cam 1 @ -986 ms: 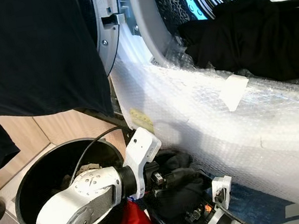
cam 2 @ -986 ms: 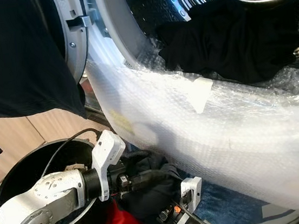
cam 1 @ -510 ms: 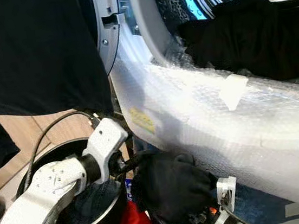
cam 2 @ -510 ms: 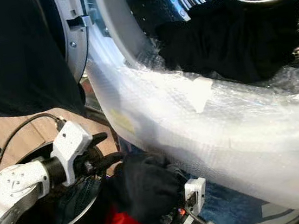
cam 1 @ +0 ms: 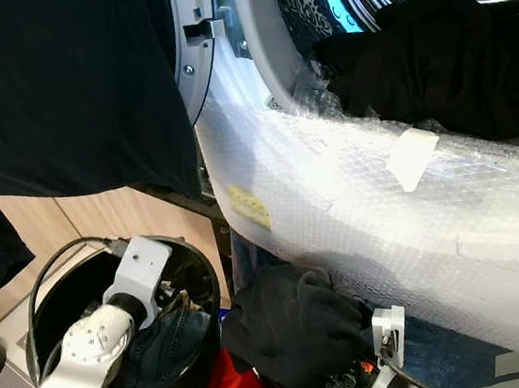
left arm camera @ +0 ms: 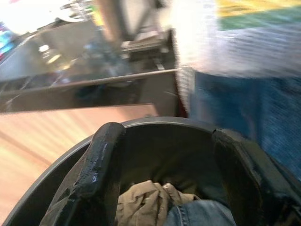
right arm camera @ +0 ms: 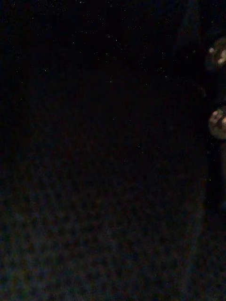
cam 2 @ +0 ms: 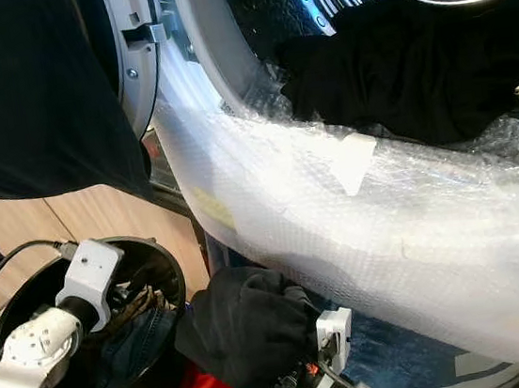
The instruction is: Clothes washing
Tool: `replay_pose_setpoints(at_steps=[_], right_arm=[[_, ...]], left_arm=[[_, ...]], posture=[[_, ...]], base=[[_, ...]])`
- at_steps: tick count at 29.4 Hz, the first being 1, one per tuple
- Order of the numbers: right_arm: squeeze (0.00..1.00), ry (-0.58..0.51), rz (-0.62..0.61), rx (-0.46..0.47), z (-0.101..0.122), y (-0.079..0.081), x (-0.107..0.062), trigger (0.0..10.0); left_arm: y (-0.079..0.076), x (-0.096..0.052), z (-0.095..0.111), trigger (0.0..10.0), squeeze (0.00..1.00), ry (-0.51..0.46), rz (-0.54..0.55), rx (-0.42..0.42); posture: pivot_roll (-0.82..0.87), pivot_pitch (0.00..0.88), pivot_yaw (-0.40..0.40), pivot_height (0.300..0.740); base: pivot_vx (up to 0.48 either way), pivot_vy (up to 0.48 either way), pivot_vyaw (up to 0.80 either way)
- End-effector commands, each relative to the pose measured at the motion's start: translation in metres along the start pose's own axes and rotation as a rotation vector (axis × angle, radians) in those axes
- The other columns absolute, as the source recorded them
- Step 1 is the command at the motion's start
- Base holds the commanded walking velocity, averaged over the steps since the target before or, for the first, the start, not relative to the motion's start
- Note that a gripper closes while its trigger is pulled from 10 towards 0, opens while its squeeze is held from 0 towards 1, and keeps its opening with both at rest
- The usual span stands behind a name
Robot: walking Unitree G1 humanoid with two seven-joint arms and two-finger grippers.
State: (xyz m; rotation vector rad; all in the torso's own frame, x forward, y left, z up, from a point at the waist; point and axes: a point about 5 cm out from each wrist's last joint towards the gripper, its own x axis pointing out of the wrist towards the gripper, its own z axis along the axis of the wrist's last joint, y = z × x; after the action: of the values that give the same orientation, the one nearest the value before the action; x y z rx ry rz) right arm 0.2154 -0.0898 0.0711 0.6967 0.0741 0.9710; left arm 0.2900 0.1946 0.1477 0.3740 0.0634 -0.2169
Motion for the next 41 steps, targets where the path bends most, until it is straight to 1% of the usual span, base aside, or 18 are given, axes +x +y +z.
replay_pose_setpoints(at_steps=[1, 2, 4, 5, 7, 9, 10, 12, 17, 20, 25, 29, 31, 34, 36, 38, 40, 41], right_arm=[[0.0, -0.025, 0.045, -0.032, 0.008, 0.007, 0.003, 0.0], [0.0, -0.019, 0.064, -0.047, 0.01, 0.01, 0.002, 0.0], [0.0, -0.021, 0.087, -0.049, 0.012, 0.014, 0.003, 0.0], [0.0, -0.017, 0.13, -0.058, 0.015, 0.022, 0.003, 0.0], [0.0, -0.015, 0.145, -0.063, 0.017, 0.024, 0.004, 0.0], [0.0, -0.022, 0.153, -0.073, 0.019, 0.028, 0.005, 0.0], [0.0, -0.022, 0.153, -0.073, 0.019, 0.028, 0.005, 0.0], [0.0, -0.031, 0.197, -0.068, 0.019, 0.033, 0.007, 0.0], [0.0, -0.027, 0.252, -0.103, 0.03, 0.043, 0.007, 0.0], [0.0, -0.067, 0.276, -0.136, 0.048, 0.05, 0.011, 0.0], [0.0, -0.126, 0.323, -0.182, 0.069, 0.06, 0.018, 0.0], [0.0, -0.204, 0.408, -0.197, 0.091, 0.075, 0.027, 0.0], [0.0, -0.204, 0.408, -0.197, 0.091, 0.075, 0.027, 0.0], [0.0, -0.277, 0.438, -0.223, 0.112, 0.083, 0.029, 0.0], [0.0, -0.294, 0.447, -0.228, 0.118, 0.085, 0.029, 0.0], [0.0, -0.335, 0.463, -0.264, 0.133, 0.089, 0.029, 0.0], [0.0, -0.377, 0.423, -0.32, 0.151, 0.086, 0.033, 0.0], [0.0, -0.377, 0.423, -0.32, 0.151, 0.086, 0.033, 0.0]], left_arm=[[0.008, -0.002, -0.004, 10.0, 0.0, -0.005, 0.056, 0.022], [0.01, 0.0, -0.017, 10.0, 0.0, 0.009, 0.105, -0.004], [0.009, 0.0, -0.023, 10.0, 0.0, 0.015, 0.121, -0.005], [0.008, 0.001, -0.031, 10.0, 0.0, 0.012, 0.147, -0.052], [0.008, 0.001, -0.034, 10.0, 0.0, 0.01, 0.155, -0.056], [0.006, 0.001, -0.041, 10.0, 0.0, 0.021, 0.152, 0.016], [0.006, 0.001, -0.041, 10.0, 0.0, 0.021, 0.152, 0.016], [0.006, 0.0, -0.055, 10.0, 0.0, 0.059, 0.156, 0.045], [0.008, 0.002, -0.058, 10.0, 0.0, 0.021, 0.188, 0.066], [0.008, 0.002, -0.061, 10.0, 0.0, 0.004, 0.225, 0.042], [0.003, -0.003, -0.07, 10.0, 0.0, 0.008, 0.228, 0.064], [0.004, -0.003, -0.072, 10.0, 0.0, 0.004, 0.228, 0.08], [0.004, -0.003, -0.072, 10.0, 0.0, 0.004, 0.228, 0.08], [0.005, -0.001, -0.071, 10.0, 0.0, -0.003, 0.241, 0.077], [0.004, -0.001, -0.071, 10.0, 0.0, -0.005, 0.243, 0.072], [0.001, -0.002, -0.075, 10.0, 0.0, 0.002, 0.228, 0.097], [-0.002, -0.003, -0.078, 10.0, 0.0, 0.012, 0.225, 0.09], [-0.002, -0.003, -0.078, 10.0, 0.0, 0.012, 0.225, 0.09]], posture=[[0.1, 0.11, -0.004, 0.74], [0.1, 0.109, -0.006, 0.74], [0.1, 0.103, -0.007, 0.74], [0.1, 0.108, -0.005, 0.74], [0.1, 0.106, -0.003, 0.74], [0.11, 0.1, -0.006, 0.74], [0.11, 0.1, -0.006, 0.74], [0.09, 0.095, -0.004, 0.74], [0.08, 0.105, -0.01, 0.74], [0.08, 0.103, -0.015, 0.74], [0.09, 0.099, -0.014, 0.74], [0.1, 0.098, -0.014, 0.74], [0.1, 0.098, -0.014, 0.74], [0.09, 0.105, -0.017, 0.74], [0.09, 0.105, -0.017, 0.74], [0.09, 0.105, -0.014, 0.74], [0.09, 0.099, -0.012, 0.74], [0.09, 0.099, -0.012, 0.74]], base=[[0.0, 0.0, 0.0], [0.0, 0.0, 0.0], [0.0, 0.0, 0.0], [0.0, 0.0, 0.0], [0.0, 0.0, 0.0], [0.0, 0.0, 0.0], [0.0, 0.0, 0.0], [0.0, 0.0, 0.0], [0.0, 0.0, 0.0], [0.0, 0.0, 0.0], [0.0, 0.0, 0.0], [0.0, 0.0, 0.0], [0.0, 0.0, 0.0], [0.0, 0.0, 0.0], [0.0, 0.0, 0.0], [0.0, 0.0, 0.0], [0.0, 0.0, 0.0], [0.0, 0.0, 0.0]])
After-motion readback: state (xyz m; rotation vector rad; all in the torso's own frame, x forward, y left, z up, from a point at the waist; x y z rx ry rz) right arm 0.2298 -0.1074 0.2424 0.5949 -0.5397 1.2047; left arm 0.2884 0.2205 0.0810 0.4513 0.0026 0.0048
